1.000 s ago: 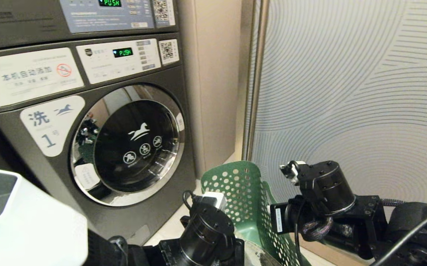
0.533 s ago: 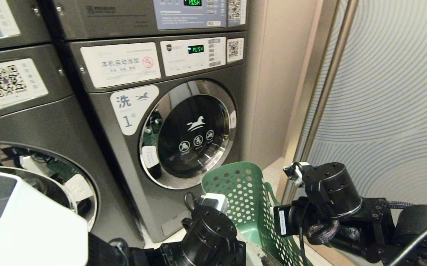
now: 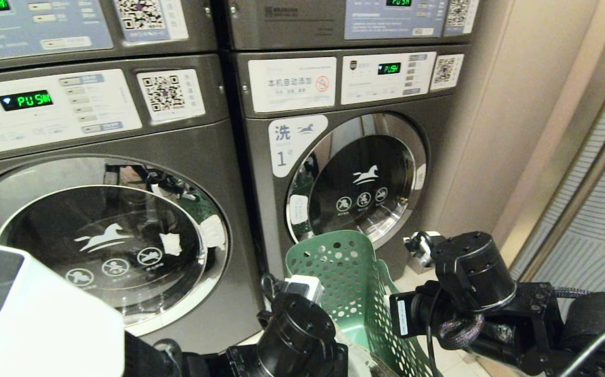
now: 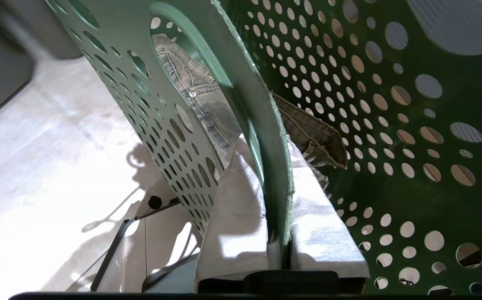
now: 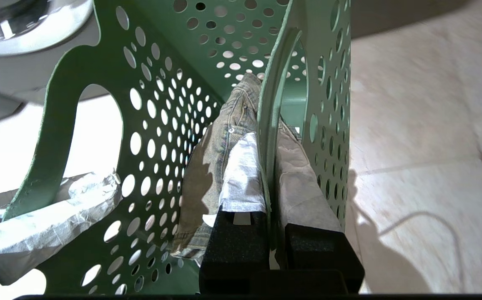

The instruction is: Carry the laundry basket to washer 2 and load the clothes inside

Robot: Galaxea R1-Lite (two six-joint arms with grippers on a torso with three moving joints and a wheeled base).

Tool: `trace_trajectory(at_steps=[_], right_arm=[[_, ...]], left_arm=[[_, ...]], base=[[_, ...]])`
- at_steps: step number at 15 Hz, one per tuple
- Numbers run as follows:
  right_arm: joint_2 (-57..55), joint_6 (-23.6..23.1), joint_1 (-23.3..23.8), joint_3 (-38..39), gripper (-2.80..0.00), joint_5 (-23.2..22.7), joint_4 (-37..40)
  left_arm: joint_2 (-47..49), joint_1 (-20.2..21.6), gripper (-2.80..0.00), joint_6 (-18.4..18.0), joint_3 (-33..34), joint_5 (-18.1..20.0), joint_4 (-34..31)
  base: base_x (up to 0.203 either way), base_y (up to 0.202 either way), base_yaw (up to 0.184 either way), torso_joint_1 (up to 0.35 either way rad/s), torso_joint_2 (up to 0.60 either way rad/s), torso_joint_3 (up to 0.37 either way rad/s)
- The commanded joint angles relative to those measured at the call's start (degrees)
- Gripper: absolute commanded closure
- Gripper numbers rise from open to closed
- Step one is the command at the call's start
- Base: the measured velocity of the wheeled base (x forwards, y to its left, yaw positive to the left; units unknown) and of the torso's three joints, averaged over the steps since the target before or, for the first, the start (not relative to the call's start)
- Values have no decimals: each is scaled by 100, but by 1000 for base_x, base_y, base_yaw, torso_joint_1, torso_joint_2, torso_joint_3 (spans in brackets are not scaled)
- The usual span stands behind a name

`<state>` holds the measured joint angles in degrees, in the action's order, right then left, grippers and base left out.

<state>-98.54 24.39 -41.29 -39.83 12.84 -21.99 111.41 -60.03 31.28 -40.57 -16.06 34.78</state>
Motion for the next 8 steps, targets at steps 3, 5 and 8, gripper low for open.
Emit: trace_trajectory(at_steps=[3,5,8], right_arm=[[1,-69,-2,1,0,16,-16],[1,-75,-2,1,0,16,-16],[1,-75,-2,10,0,25,-16]], left_arm=[[-7,0,0,54,14,-20,20],[-14,0,0,54,10,-20,20],[-17,-6,0,54,14,-49,20]], base=[[3,-7,177,2,4,1],[3,-6,176,3,1,2],[1,-9,176,3,0,3]])
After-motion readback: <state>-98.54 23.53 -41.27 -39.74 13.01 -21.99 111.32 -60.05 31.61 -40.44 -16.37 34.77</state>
